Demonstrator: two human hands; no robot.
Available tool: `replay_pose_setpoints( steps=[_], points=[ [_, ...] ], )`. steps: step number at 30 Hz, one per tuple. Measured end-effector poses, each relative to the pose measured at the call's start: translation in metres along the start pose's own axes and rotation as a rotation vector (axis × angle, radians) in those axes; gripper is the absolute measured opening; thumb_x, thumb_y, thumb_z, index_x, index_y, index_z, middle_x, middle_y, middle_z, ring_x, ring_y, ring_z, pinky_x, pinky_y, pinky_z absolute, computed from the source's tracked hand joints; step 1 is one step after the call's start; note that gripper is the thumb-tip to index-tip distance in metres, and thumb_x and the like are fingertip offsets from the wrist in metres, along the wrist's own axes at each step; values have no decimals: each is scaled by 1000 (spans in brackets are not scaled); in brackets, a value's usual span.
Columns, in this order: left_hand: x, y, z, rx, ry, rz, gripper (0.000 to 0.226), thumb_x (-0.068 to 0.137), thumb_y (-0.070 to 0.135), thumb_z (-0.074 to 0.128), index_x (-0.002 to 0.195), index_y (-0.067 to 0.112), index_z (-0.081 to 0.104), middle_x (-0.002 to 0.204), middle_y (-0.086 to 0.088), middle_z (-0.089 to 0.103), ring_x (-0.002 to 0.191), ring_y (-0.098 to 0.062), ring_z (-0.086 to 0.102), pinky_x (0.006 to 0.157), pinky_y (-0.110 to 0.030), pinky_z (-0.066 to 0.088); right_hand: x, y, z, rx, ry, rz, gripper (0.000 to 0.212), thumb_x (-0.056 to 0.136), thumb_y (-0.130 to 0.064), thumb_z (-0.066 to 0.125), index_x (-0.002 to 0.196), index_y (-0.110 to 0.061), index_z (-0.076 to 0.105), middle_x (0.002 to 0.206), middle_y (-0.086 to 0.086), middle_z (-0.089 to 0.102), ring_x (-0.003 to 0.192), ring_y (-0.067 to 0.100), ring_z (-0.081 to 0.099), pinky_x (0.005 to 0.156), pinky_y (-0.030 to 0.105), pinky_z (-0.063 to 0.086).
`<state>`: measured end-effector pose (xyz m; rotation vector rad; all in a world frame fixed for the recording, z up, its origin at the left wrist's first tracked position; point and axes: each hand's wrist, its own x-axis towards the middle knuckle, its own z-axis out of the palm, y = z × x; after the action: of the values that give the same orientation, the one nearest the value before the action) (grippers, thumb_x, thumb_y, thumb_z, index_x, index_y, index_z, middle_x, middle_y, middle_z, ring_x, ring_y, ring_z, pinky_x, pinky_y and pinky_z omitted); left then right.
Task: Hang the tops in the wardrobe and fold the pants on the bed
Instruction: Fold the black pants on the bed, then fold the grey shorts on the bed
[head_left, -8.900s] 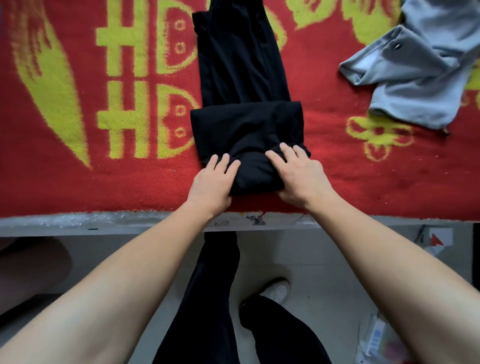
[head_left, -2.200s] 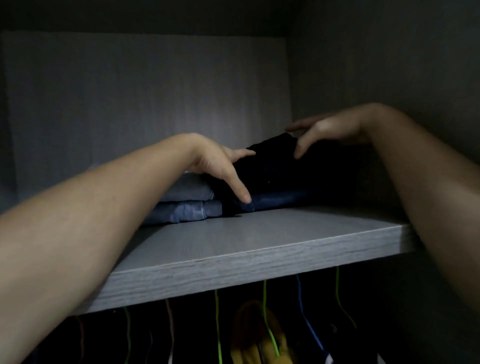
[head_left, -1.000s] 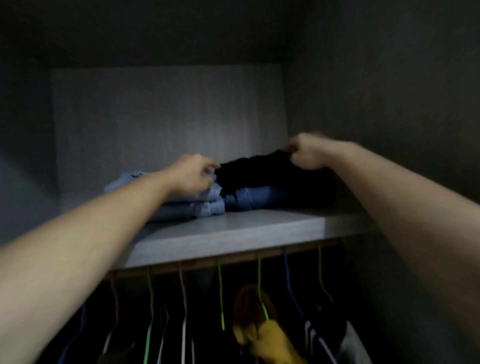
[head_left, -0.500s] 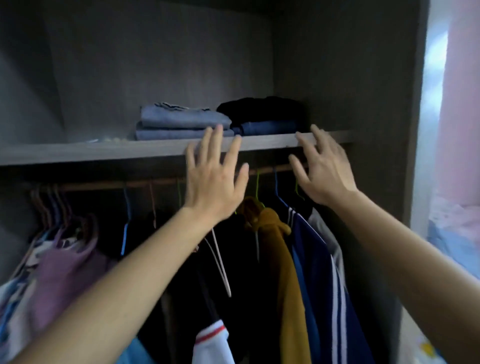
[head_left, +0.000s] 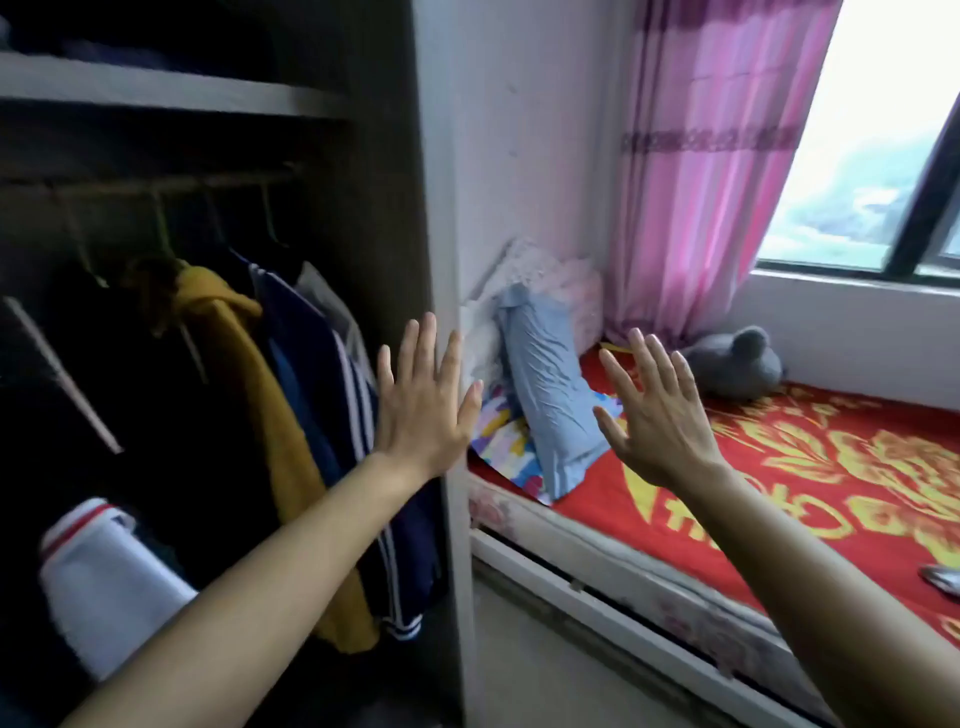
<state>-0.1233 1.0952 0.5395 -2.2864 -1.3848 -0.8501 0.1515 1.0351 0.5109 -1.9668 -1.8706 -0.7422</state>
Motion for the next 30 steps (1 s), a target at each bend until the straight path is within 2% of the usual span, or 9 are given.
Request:
replay_pose_setpoints(
  steps=[3, 6, 11, 14, 16, 20, 24, 30],
  points=[
    [20, 91, 32, -69, -12, 155, 67, 96, 49, 33, 153, 12, 32, 161, -21, 21, 149, -37, 18, 115, -62, 18, -40, 87, -8, -34, -9, 139, 72, 96, -49, 49, 158, -19, 26, 166, 18, 9, 153, 34, 8, 124, 50, 7],
    [40, 194, 68, -180, -21, 226, 67, 96, 50, 32, 153, 13, 30, 161, -20, 19, 149, -36, 16, 115, -62, 16, -90, 177, -16, -95, -73, 257, 72, 98, -50, 44, 158, -18, 22, 166, 17, 5, 154, 34, 5, 124, 52, 6],
    [43, 375, 134, -325, -144, 395, 70, 96, 53, 31, 153, 12, 31, 162, -21, 15, 149, -38, 15, 114, -65, 17, -188, 327, -29, -207, -156, 447, 70, 98, -48, 46, 156, -16, 26, 166, 18, 9, 153, 34, 10, 122, 55, 11],
    [27, 460, 165, -353, -250, 454, 68, 99, 53, 32, 156, 16, 23, 164, -18, 5, 151, -35, 7, 116, -64, 12, -242, 395, -31, -245, -215, 627, 71, 97, -47, 47, 156, -14, 25, 164, 19, 12, 152, 35, 12, 121, 54, 12],
    [21, 501, 183, -345, -275, 548, 70, 98, 55, 32, 156, 18, 20, 164, -17, 4, 151, -35, 5, 116, -63, 12, -272, 433, -27, -264, -243, 715, 73, 97, -47, 49, 156, -14, 22, 164, 19, 12, 151, 36, 13, 121, 54, 13],
    [28, 569, 220, -320, -354, 684, 73, 96, 59, 22, 157, 20, 15, 164, -15, 2, 151, -34, 4, 117, -63, 15, -314, 498, -3, -254, -328, 881, 81, 95, -48, 51, 158, -17, 10, 165, 20, 2, 152, 37, 8, 122, 53, 11],
    [44, 635, 277, -301, -438, 722, 73, 98, 60, 19, 158, 22, 2, 164, -12, -9, 152, -31, -6, 119, -60, 10, -338, 559, 35, -233, -412, 986, 84, 96, -50, 49, 159, -19, 3, 166, 17, -6, 153, 35, 2, 123, 52, 7],
    [108, 742, 369, -373, -460, 740, 72, 97, 59, 20, 157, 23, 5, 164, -14, -3, 152, -32, -1, 119, -60, 14, -320, 686, 91, -240, -422, 1091, 84, 95, -51, 50, 160, -20, 6, 166, 18, -2, 153, 35, 5, 123, 51, 10]
  ],
)
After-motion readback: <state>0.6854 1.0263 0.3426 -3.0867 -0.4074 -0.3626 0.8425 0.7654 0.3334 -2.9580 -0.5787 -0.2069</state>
